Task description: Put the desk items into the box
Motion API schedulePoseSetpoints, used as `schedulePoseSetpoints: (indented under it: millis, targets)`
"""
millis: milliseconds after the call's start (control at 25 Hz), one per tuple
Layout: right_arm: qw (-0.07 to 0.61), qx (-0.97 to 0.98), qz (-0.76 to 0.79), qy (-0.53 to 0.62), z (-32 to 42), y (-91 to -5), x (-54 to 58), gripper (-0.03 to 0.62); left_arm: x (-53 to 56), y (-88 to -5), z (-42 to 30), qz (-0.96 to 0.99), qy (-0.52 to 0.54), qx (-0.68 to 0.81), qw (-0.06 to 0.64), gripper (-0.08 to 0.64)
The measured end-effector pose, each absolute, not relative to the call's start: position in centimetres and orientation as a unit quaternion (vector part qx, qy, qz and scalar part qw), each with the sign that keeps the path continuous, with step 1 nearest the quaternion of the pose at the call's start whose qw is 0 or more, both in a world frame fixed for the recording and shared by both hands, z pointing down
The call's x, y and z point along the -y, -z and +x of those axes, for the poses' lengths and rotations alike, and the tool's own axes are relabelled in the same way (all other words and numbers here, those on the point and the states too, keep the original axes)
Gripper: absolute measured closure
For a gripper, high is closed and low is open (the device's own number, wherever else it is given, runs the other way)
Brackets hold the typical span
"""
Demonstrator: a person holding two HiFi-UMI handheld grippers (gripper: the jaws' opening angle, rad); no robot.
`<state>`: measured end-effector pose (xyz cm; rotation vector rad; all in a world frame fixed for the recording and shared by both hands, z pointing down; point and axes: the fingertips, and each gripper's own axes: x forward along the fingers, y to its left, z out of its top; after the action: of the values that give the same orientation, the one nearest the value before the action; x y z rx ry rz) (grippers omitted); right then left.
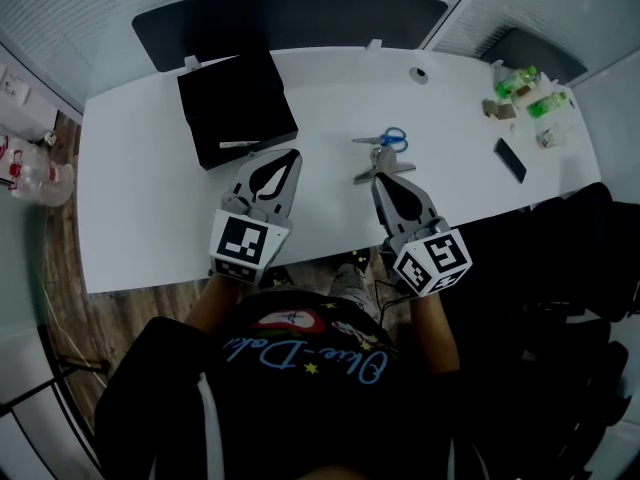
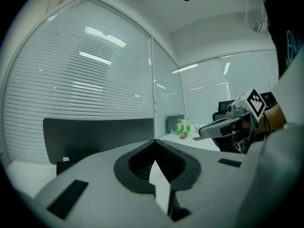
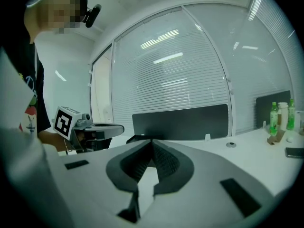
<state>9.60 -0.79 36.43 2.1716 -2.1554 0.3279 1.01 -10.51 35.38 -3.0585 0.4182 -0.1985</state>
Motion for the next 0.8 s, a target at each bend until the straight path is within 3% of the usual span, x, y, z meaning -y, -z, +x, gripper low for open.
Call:
schedulePoseSetpoints:
  millis: [800]
  targets:
    - [0.058, 0.765, 0.638, -0.074, 17.3, -35.7, 1.2, 0.531, 8.6, -35.8, 5.1, -0.973, 0.067, -0.223, 0.010, 0.552]
